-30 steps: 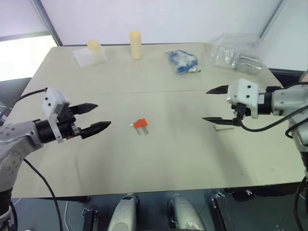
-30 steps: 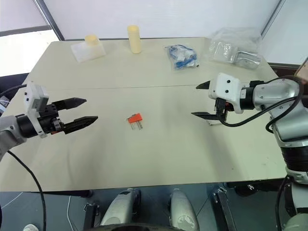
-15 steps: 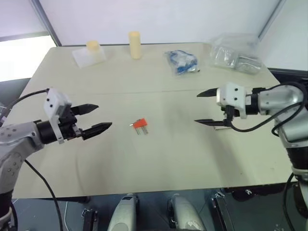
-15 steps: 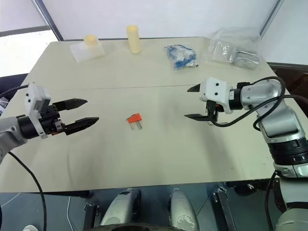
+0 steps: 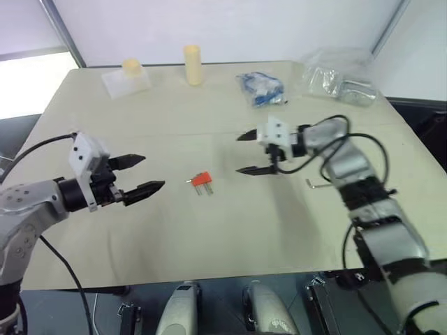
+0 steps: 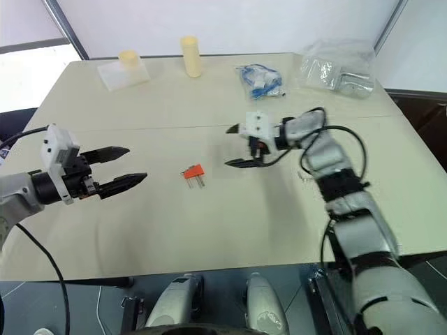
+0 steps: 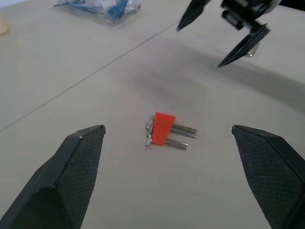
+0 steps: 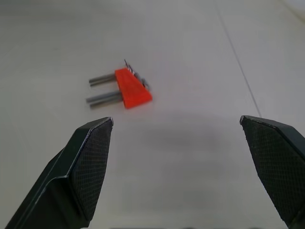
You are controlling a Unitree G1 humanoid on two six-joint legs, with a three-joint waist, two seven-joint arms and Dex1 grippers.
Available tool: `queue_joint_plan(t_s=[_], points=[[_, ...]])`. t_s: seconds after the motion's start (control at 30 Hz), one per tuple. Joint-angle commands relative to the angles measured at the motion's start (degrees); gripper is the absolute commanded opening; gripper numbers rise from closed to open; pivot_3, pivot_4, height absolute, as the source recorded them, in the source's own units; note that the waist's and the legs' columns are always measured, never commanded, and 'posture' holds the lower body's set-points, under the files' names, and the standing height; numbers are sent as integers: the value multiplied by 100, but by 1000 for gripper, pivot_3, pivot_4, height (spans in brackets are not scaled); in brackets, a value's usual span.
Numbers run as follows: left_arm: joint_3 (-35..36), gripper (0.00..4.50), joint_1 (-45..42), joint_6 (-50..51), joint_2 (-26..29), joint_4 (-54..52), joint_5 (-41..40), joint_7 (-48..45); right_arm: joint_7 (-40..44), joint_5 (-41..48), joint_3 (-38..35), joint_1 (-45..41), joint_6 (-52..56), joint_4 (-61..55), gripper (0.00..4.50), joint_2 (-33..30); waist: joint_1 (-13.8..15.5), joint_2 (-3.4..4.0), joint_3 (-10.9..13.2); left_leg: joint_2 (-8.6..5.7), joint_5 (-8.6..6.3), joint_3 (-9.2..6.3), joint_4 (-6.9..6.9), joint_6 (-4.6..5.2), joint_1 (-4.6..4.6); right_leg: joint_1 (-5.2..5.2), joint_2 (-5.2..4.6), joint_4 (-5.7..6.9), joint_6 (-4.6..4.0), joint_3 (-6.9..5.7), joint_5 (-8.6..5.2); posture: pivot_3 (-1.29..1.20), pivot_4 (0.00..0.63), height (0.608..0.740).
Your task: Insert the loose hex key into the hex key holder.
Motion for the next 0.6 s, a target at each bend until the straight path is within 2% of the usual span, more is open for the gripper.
queue_joint_plan(t_s=[0.03, 0.23, 0.6], points=[[168, 4500, -20, 97, -21, -229, -141, 141, -80, -307, 67, -581, -586, 1265, 4428, 434, -12, 0, 0, -1, 0, 0, 0, 0, 0, 1, -1, -1, 0, 0, 0, 0, 150, 740], [422, 4500, 162, 305, 15, -505, -297, 331, -371, -912, 237, -1057, -1298, 2803, 4428, 1032, -58, -1, 0, -4, 0, -2, -2, -1, -1, 0, -3, 0, 1, 0, 0, 0, 150, 740], [582, 4500, 320, 503, -17, -821, -499, 659, -870, -1350, 45, -1362, -1430, 3565, 4428, 1508, -78, 0, 1, 0, 0, -4, -5, -2, 1, -5, 3, 5, 0, 1, 1, 0, 150, 740]])
